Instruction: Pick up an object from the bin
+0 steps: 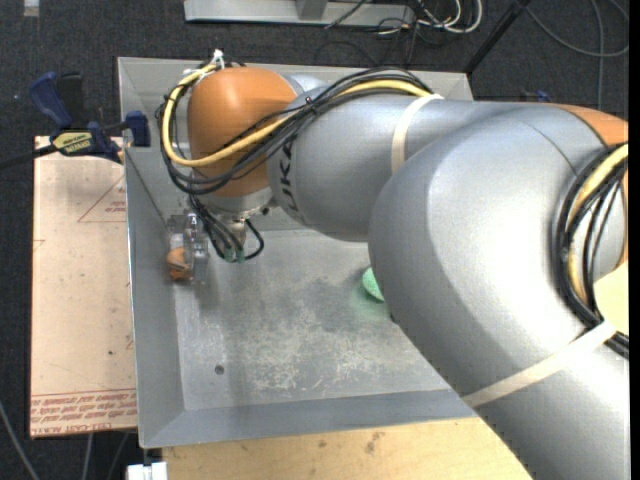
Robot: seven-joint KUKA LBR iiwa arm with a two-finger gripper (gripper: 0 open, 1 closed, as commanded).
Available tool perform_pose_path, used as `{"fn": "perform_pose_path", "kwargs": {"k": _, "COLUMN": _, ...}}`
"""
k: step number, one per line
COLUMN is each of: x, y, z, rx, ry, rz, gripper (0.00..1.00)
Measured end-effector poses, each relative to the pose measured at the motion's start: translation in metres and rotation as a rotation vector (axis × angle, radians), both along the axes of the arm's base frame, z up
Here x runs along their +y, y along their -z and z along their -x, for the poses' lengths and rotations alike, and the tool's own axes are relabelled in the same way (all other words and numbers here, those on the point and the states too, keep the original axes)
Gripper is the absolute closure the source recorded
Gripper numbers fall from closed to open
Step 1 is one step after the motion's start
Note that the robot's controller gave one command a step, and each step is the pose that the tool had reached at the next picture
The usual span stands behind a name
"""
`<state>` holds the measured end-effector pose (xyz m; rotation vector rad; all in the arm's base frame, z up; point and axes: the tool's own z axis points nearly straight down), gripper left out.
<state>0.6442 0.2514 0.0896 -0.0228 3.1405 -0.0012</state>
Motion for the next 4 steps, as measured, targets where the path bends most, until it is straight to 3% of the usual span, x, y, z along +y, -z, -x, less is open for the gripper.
{"fn": "perform_pose_path", "kwargs": {"k": 4, "x": 0.001, "y": -0.046, "z": -0.002, "rx": -0.003, "ry": 0.0, "rz": -0.003, "gripper": 1.0}}
